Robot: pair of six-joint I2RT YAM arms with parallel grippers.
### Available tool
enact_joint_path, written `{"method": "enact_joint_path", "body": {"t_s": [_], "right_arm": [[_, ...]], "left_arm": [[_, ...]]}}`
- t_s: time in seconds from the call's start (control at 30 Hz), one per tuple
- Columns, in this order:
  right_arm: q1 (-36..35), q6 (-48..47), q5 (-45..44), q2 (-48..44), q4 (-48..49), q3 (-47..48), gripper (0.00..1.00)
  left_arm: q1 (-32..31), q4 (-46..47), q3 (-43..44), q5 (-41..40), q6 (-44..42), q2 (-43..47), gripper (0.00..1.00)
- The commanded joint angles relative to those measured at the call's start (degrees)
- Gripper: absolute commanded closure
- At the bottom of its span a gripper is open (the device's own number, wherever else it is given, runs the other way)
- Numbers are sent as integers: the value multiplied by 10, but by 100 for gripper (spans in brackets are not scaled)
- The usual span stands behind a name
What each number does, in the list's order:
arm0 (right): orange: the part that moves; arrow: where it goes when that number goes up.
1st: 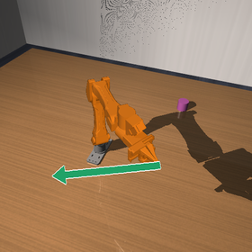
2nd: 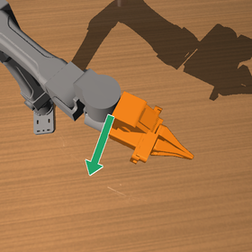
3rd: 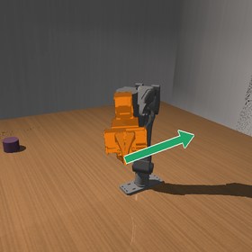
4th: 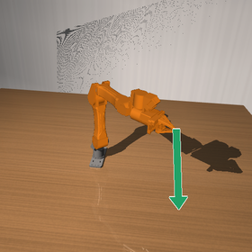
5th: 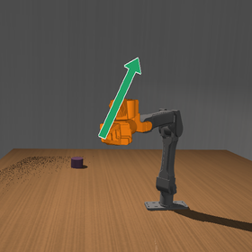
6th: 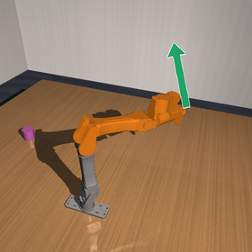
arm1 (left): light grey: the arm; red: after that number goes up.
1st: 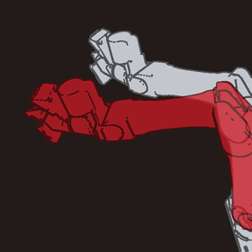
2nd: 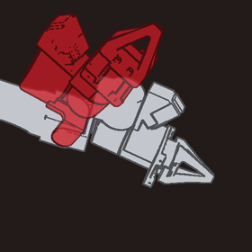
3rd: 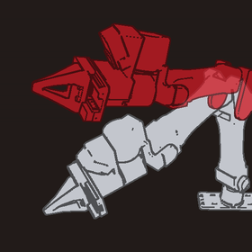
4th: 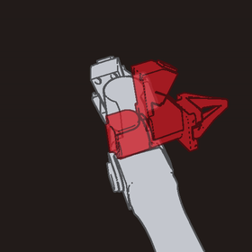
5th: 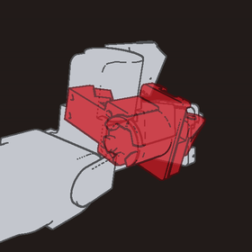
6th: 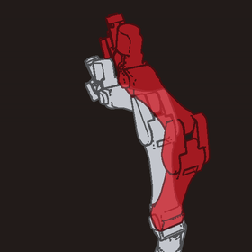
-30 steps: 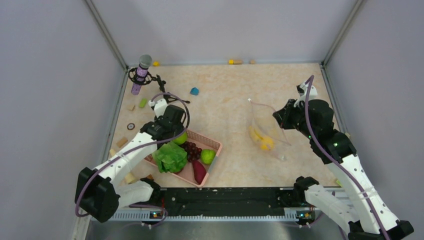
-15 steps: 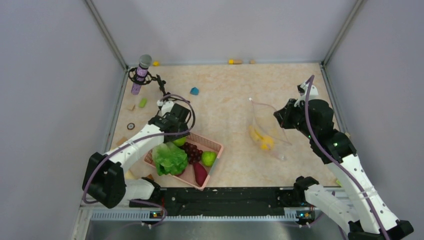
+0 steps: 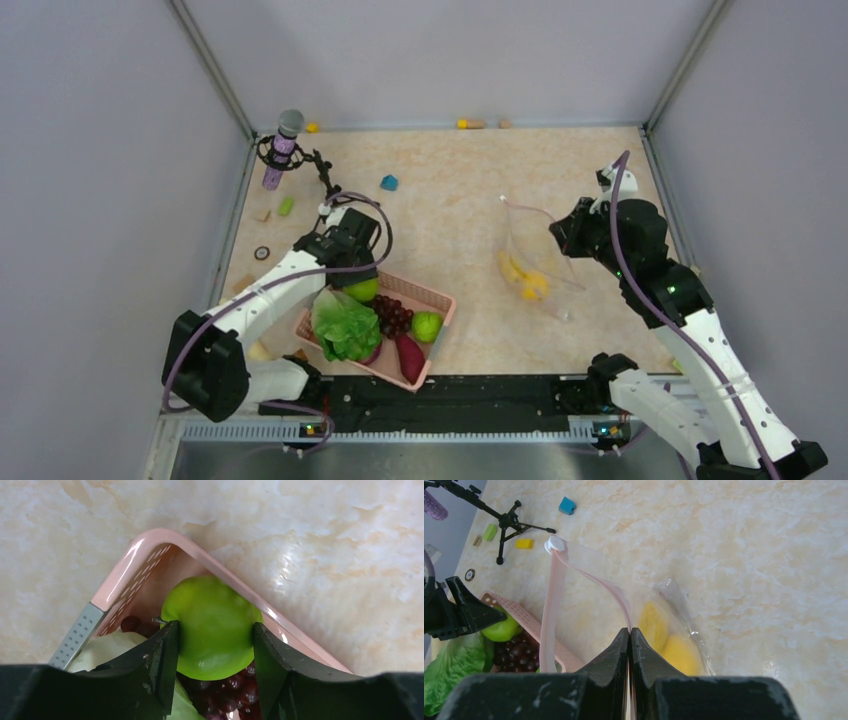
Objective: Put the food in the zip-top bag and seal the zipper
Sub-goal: Pick up the fake fruit from the bin, then place the fake fruit in the zipper food storage bag.
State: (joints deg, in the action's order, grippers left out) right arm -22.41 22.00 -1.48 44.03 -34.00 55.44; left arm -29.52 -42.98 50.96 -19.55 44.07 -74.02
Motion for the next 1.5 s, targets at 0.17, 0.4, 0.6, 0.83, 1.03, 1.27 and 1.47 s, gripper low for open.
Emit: {"method": "enact_joint_path", "body": {"t_s": [0.17, 0.4, 0.6, 0.83, 1.03, 1.27, 1.47], "right_arm": [[4, -8, -11, -10, 5, 0, 96], [4, -8, -10, -13, 5, 0, 96], [4, -8, -9, -13, 5, 0, 96], [4, -8, -7, -13, 6, 0, 96], [4, -8, -2, -12, 5, 0, 96], [4, -7, 7, -12, 6, 0, 96], [4, -7, 12, -11, 5, 0, 96]], "left_arm": [[-2, 19, -10, 84, -31, 107, 68], [-2, 50, -25, 136, -54, 160, 69], [-2, 108, -45, 178, -73, 219, 70], [-3, 132, -54, 191, -89, 300, 69], [-3, 240, -72, 297, -94, 337, 68], [-3, 379, -60, 385, -84, 301, 71], [-29, 497, -10, 437, -78, 223, 73]]}}
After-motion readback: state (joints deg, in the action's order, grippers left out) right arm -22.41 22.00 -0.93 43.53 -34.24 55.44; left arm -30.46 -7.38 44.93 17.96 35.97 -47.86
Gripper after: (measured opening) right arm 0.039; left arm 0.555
